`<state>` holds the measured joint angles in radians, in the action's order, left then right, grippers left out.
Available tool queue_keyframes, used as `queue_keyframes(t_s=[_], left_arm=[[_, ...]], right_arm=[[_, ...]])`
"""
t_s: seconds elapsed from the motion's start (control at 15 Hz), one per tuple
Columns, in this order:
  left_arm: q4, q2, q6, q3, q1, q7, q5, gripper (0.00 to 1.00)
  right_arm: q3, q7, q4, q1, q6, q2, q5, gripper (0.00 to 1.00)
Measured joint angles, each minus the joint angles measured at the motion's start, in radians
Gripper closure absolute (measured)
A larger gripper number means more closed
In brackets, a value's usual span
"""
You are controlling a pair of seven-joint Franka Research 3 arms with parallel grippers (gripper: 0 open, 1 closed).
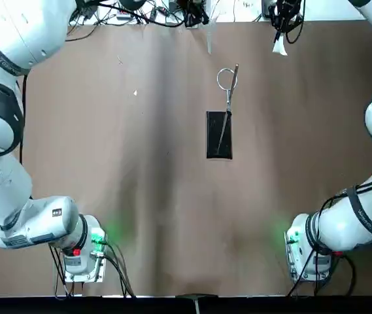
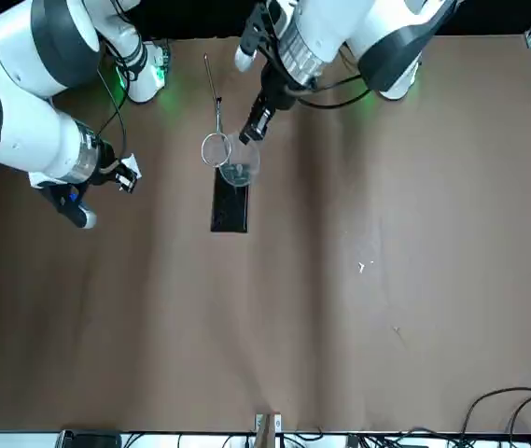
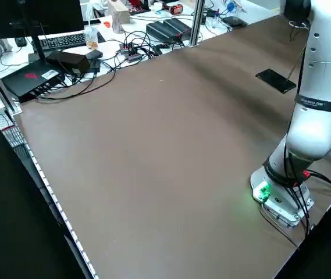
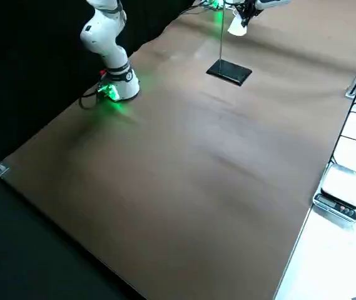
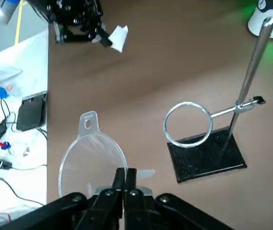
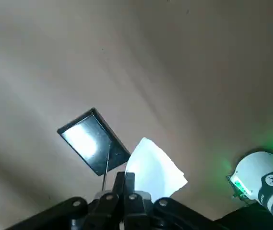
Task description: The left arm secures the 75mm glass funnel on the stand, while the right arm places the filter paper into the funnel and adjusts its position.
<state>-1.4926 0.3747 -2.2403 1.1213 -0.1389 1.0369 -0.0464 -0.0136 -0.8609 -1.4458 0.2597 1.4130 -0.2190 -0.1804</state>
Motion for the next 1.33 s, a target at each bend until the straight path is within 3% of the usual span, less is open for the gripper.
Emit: queue_keyframes(t_s=[0.53,0.8,1.33], left_arm=[[-0.001,0.0,-0.055,0.031,0.06,0.002,-0.008,0.98],[-0.008,0.001,-0.089,0.031,0.101,-0.004,-0.059,0.98],[-0.083,0.009,-0.093,0.03,0.113,-0.003,-0.076,0.98]], right_arm=[[0.004,0.001,0.0,-0.005,-0.01,0.01,-0.004,0.99],[0.004,0.001,0.0,-0.006,-0.011,0.01,-0.006,0.99],[0.008,0.001,0.0,-0.029,-0.043,0.01,-0.089,0.99]])
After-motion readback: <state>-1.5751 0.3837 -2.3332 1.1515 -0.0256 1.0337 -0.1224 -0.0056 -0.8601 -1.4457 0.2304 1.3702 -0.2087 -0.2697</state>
